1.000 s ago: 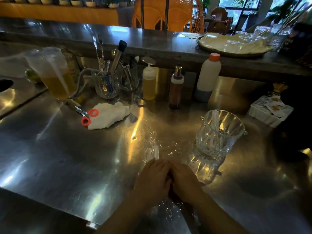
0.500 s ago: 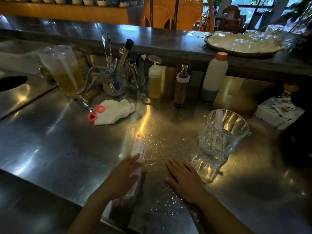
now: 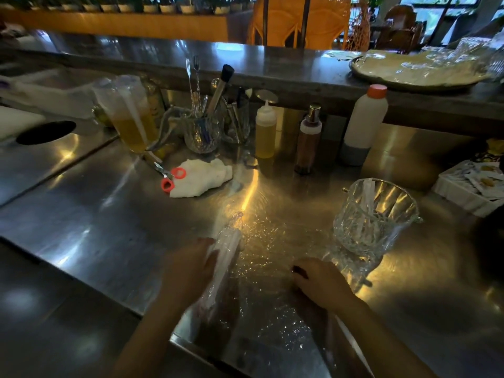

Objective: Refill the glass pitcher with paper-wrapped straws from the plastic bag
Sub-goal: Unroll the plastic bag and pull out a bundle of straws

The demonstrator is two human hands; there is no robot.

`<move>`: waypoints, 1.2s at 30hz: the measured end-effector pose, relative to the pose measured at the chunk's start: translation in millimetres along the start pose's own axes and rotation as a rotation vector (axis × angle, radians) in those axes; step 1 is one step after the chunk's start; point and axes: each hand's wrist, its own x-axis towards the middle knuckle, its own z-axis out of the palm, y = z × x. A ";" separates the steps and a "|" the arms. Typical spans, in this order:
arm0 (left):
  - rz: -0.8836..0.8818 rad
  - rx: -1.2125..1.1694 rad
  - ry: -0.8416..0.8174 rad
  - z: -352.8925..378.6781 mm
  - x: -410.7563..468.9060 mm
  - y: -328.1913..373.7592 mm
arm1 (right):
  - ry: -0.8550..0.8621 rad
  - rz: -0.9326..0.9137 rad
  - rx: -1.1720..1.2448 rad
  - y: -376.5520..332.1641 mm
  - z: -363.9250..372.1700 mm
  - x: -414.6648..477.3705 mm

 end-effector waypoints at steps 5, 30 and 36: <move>0.468 -0.003 -0.191 47.2 -16.4 51.3 | 0.106 -0.103 0.048 -31.4 27.8 6.5; -0.053 0.162 -0.371 29.5 11.0 -79.7 | 0.040 -0.151 -0.112 13.3 47.1 -10.6; 0.312 0.257 -0.211 40.2 1.8 -12.4 | 0.214 0.314 0.001 16.3 34.7 -11.9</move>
